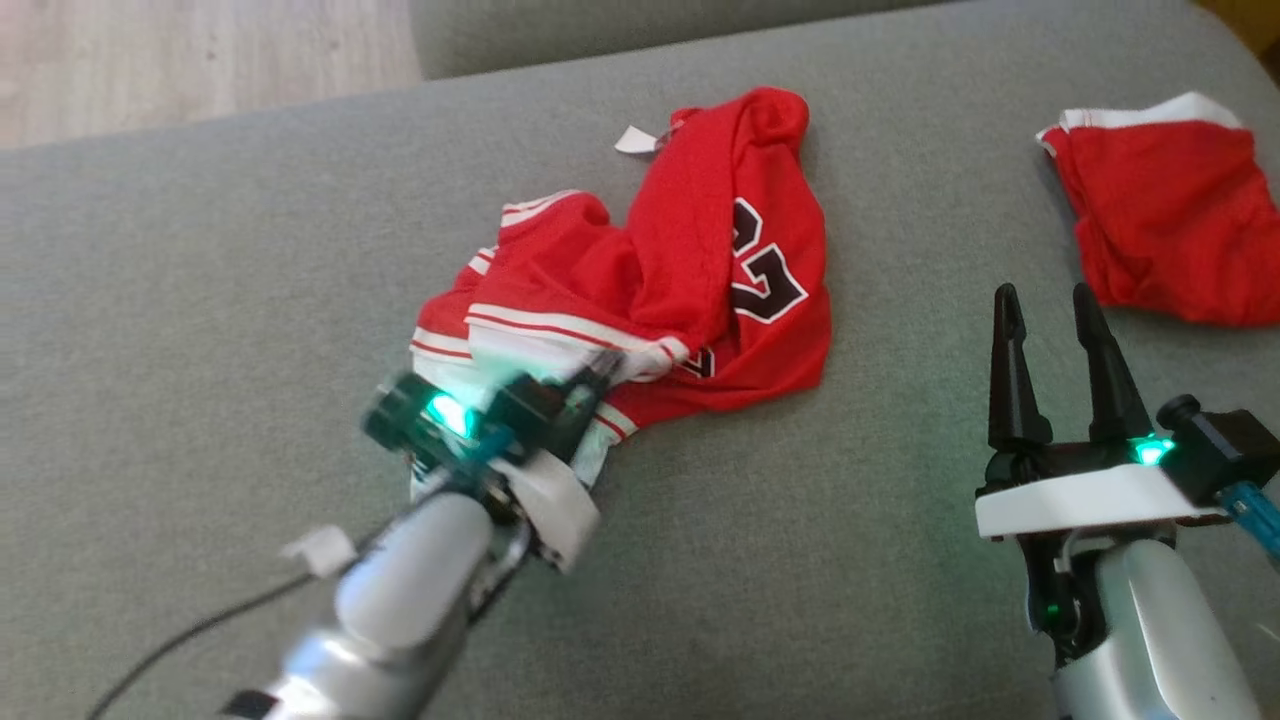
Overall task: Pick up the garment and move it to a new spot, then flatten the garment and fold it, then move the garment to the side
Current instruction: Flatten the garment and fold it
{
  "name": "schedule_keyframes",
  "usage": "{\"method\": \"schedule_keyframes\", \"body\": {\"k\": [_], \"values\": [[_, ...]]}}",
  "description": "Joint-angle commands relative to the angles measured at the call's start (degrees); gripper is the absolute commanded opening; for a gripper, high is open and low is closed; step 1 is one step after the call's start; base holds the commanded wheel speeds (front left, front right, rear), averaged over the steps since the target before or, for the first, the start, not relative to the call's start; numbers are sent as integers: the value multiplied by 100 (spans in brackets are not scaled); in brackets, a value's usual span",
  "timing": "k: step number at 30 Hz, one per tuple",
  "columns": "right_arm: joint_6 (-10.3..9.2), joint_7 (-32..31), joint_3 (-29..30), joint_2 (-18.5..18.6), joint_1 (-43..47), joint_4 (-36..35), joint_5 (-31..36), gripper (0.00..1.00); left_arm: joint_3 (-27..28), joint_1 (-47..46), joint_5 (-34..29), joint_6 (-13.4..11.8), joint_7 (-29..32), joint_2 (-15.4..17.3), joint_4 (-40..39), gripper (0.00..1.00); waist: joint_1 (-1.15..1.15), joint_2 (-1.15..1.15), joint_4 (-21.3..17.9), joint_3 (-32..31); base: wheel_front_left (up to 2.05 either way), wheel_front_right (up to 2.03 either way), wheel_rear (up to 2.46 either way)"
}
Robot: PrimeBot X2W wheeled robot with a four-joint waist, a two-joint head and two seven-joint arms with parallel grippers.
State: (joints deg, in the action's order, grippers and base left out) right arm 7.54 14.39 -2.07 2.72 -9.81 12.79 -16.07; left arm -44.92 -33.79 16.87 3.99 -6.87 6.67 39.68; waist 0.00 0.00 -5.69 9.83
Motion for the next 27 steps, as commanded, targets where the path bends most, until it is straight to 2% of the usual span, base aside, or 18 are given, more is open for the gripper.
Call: {"method": "schedule_keyframes", "body": {"k": [1, 9, 13, 18, 22, 27], "values": [[-5, 61, -160, 16, -52, -155, -10, 100, 263, -285, 52, -42, -10, 188, -226, 0, 0, 0, 47, -57, 0, 0, 0], [-5, 61, -308, 16, -99, -169, -107, 100, 898, -1056, 248, -109, 593, 1118, -1273, 0, 0, 0, -69, 13, 0, 0, 0], [-5, 61, -451, 16, -216, -236, -167, 100, 1181, -1775, 314, 6, 1042, 1603, -1360, 0, 0, 0, -257, 266, 0, 0, 0], [-5, 61, -722, 16, -436, -345, -257, 100, 1496, -2883, 237, 73, 1580, 2257, -795, 0, 0, 0, -593, 681, 0, 0, 0], [-5, 61, -853, 16, -559, -413, -366, 100, 1657, -3717, 54, 17, 1762, 2688, -69, 0, 0, 0, -797, 980, 0, 0, 0], [-5, 61, -959, 16, -643, -485, -435, 100, 1567, -4456, -330, -157, 1779, 2948, 669, 0, 0, 0, -929, 1287, 0, 0, 0]]}}
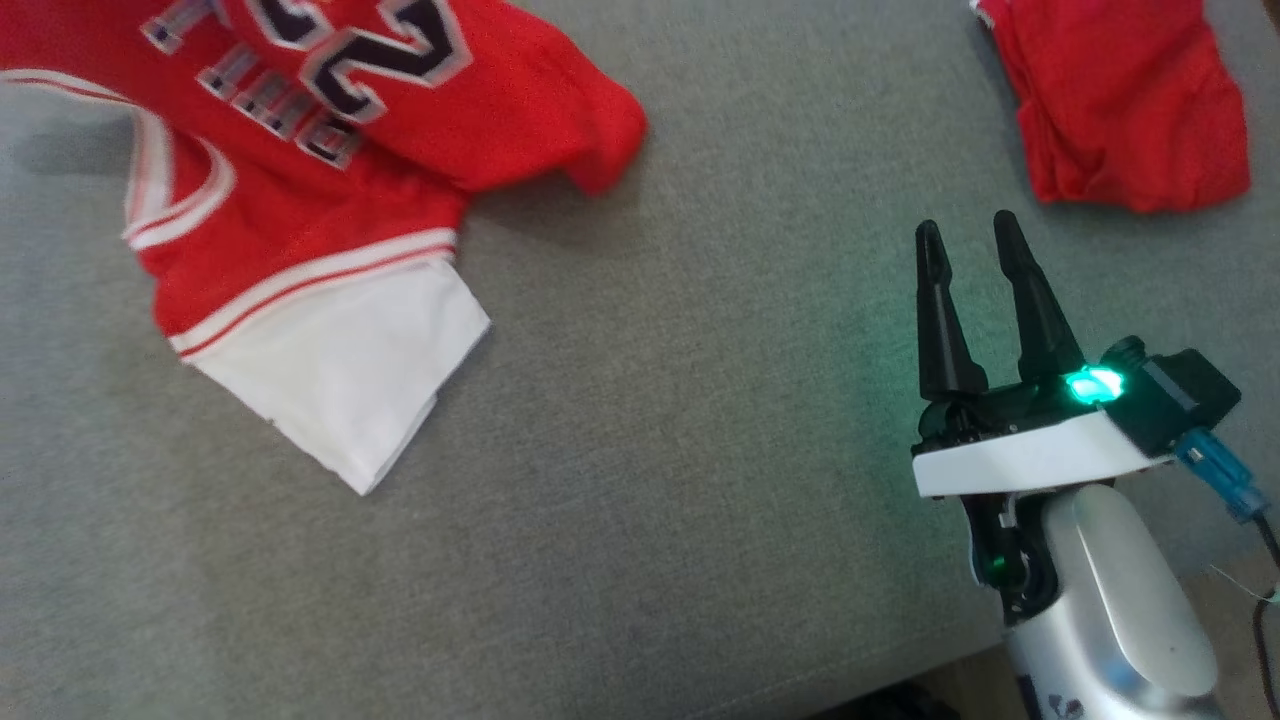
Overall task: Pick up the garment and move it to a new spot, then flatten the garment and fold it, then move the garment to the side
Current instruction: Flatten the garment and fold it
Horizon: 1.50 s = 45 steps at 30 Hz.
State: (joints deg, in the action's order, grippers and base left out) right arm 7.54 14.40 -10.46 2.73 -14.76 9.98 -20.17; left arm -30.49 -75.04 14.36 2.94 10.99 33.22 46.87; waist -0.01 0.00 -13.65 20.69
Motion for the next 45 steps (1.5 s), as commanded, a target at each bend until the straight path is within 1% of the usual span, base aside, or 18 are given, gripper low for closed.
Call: {"method": "schedule_keyframes", "body": {"k": [1, 2, 3, 4, 6, 9, 10, 11, 12, 19, 22, 25, 27, 30, 34, 38, 42, 45], "values": [[-5, 60, -117, 15, -155, -213, -30, 100, 78, -432, -156, -77, -11, 308, 85, 0, 1, 0, -134, 247, 0, 0, 0], [-5, 60, -110, 15, -160, -223, -29, 100, 14, -515, -246, -100, -19, 325, 218, 28, 1, 0, -127, 283, 0, 0, 0], [-5, 60, -102, 15, -164, -230, -30, 100, -31, -583, -317, -147, -49, 324, 344, 71, 1, 0, -117, 309, 0, 0, 0], [-5, 60, -92, 15, -165, -234, -28, 100, -58, -632, -362, -209, -91, 300, 460, 100, 1, 0, -102, 330, 0, 0, 0], [-5, 60, -77, 15, -169, -232, -20, 100, -122, -673, -420, -272, -214, 219, 665, 100, 1, 0, -49, 352, 0, 0, 0], [-5, 60, -71, 15, -181, -228, 19, 100, -150, -632, -422, -425, -561, 25, 882, 100, 1, 0, 63, 316, 0, 0, 0], [-5, 60, -65, 15, -187, -229, 38, 100, -126, -603, -375, -454, -678, -43, 949, 100, 1, 0, 106, 290, 0, 0, 0], [-5, 60, -65, 15, -187, -229, 38, 100, -126, -603, -375, -454, -678, -43, 949, 100, 1, 0, 106, 290, 0, 0, 0], [-5, 60, -39, 15, -203, -234, 83, 100, -97, -539, -296, -479, -928, -170, 1057, 100, 1, 0, 200, 215, 0, 0, 0], [-5, 60, 125, 15, -192, -211, 268, 100, 61, -159, 73, -425, -1859, -589, 1175, 100, 1, 0, 553, -194, 0, 0, 0], [-5, 60, 242, 15, -122, -163, 344, 100, 131, 165, 265, -368, -2209, -790, 1107, 100, 1, 0, 738, -435, 0, 0, 0], [-5, 60, 385, 15, -12, -108, 431, 100, 226, 617, 491, -338, -2414, -1017, 953, 100, 1, 0, 946, -710, 0, 0, 0], [-5, 60, 481, 15, 66, -81, 494, 100, 303, 983, 660, -329, -2493, -1182, 787, 100, 1, 0, 1090, -891, 0, 0, 0], [-5, 60, 608, 15, 198, -41, 588, 100, 420, 1617, 880, -391, -2562, -1409, 406, 100, 1, 0, 1283, -1149, 0, 0, 0], [-5, 60, 742, 15, 385, -14, 658, 100, 593, 2594, 1108, -586, -2592, -1631, -282, 100, 1, 0, 1468, -1427, 0, 0, 0], [-5, 60, 801, 15, 538, -15, 714, 100, 714, 3622, 1155, -822, -2596, -1772, -1193, 100, 1, 0, 1589, -1602, 0, 0, 0], [-5, 60, 829, 15, 693, -26, 734, 100, 845, 4608, 1211, -968, -2598, -1957, -2027, 100, 1, 0, 1668, -1735, 0, 0, 0], [-5, 60, 803, 15, 796, -28, 720, 100, 910, 5282, 1209, -1044, -2598, -2095, -2466, 100, 1, 0, 1679, -1818, 0, 0, 0]]}}
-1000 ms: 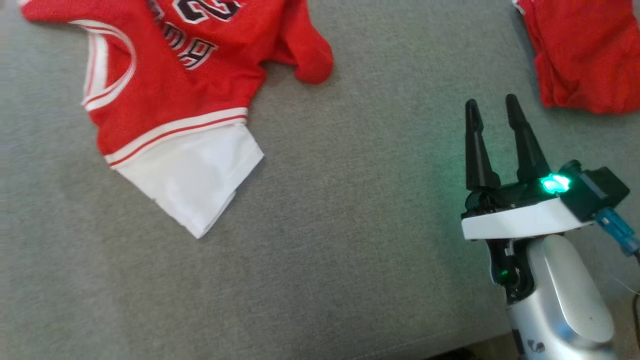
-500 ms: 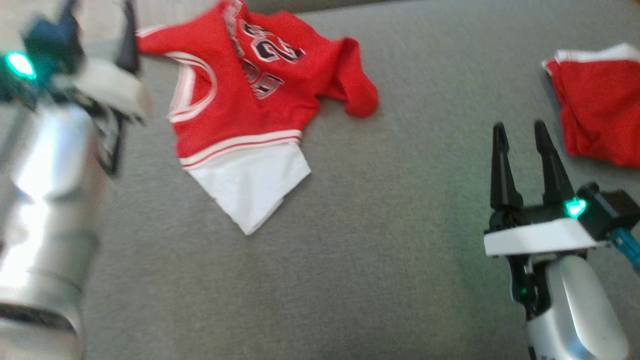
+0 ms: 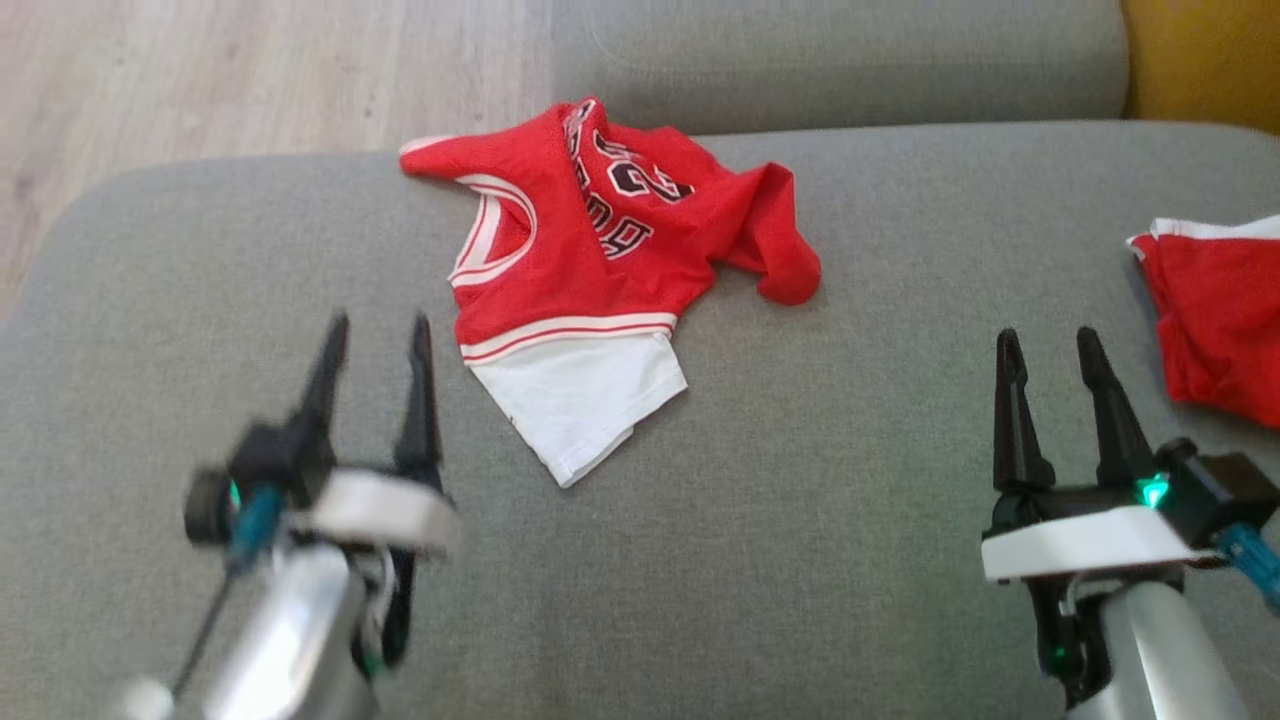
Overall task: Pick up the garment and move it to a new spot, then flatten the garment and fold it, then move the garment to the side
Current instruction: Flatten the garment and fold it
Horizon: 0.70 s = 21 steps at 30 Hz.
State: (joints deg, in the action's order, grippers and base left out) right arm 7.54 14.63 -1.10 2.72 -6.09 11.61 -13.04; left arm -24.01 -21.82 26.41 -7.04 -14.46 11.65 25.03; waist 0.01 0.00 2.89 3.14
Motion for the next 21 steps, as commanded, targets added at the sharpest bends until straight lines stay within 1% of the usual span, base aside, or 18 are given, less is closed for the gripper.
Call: {"method": "schedule_keyframes", "body": {"k": [1, 7, 12, 16, 21], "values": [[-5, 37, -148, 16, -43, -188, 5, 100, 281, 156, -6, -62, -52, 19, -401, 100, -1, 0, 24, -81, 0, 0, 0], [-5, 37, -265, 16, 33, -161, -47, 100, 525, 974, -65, -79, -53, -226, -873, 100, -1, 0, -10, -98, 0, 0, 0], [-5, 37, -264, 16, 30, -177, -73, 100, 626, 1110, -162, 0, -53, -303, -961, 100, -1, 0, -19, -58, 0, 0, 0], [-5, 37, -273, 16, -1, -182, -51, 100, 565, 1075, -91, 152, -4, -385, -736, 100, -1, 0, -56, 10, 0, 0, 0], [-5, 37, -306, 16, -67, -182, -41, 100, 320, 876, 19, 354, 384, -503, -312, 100, -1, 0, -139, 146, 0, 0, 0]]}}
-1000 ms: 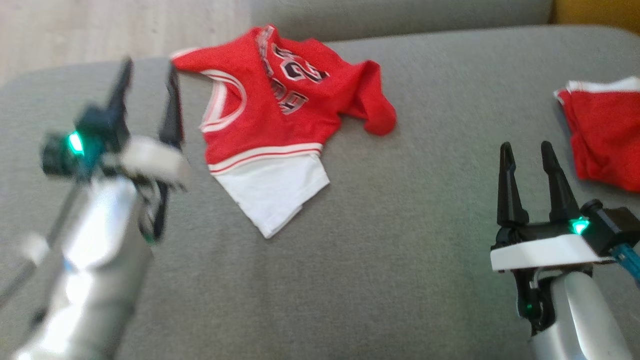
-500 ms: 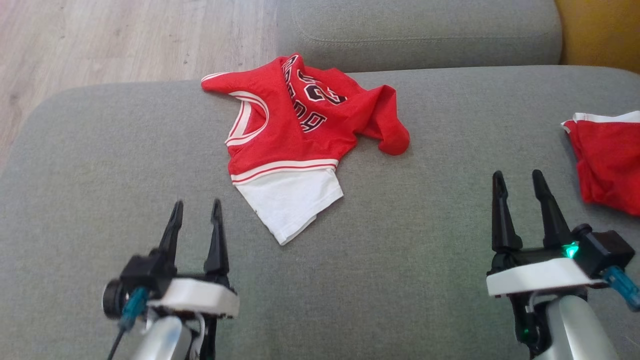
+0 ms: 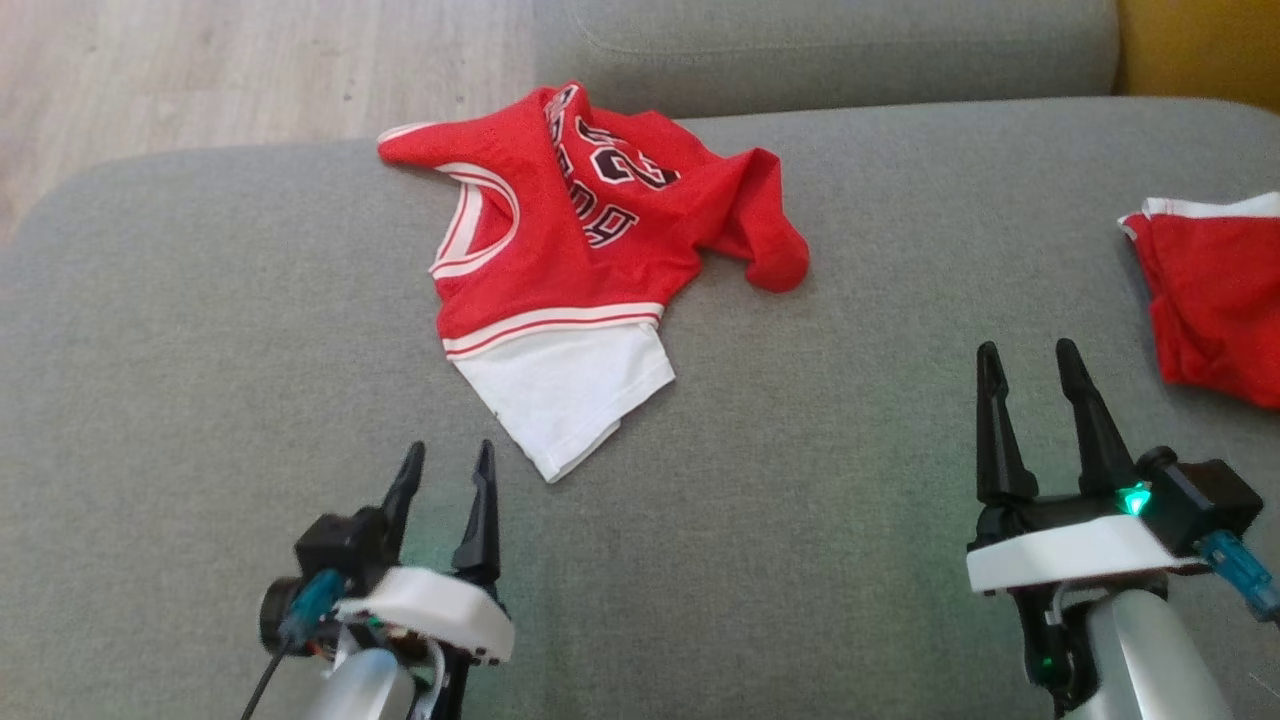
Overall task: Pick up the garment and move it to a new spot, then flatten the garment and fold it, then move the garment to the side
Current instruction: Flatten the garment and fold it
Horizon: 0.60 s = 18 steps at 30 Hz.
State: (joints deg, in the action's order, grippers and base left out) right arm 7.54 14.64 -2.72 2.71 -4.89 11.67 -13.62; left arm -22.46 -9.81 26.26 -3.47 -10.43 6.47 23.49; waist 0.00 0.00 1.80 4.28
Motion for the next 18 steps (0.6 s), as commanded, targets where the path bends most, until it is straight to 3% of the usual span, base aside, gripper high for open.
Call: {"method": "schedule_keyframes", "body": {"k": [1, 7, 18], "values": [[-5, 36, -157, 17, -198, -183, 15, 100, 140, -376, 78, 21, 64, -17, -73, 100, 0, 0, -56, 63, 0, 0, 0], [-5, 36, -194, 17, -296, -197, -15, 100, 19, -745, 210, -33, 712, -114, 518, 100, 0, 0, -264, 290, 0, 0, 0], [-5, 36, -212, 17, -426, -239, -128, 100, -68, -1217, 257, -128, 1272, -112, 1192, 100, 0, 0, -619, 606, 0, 0, 0]]}}
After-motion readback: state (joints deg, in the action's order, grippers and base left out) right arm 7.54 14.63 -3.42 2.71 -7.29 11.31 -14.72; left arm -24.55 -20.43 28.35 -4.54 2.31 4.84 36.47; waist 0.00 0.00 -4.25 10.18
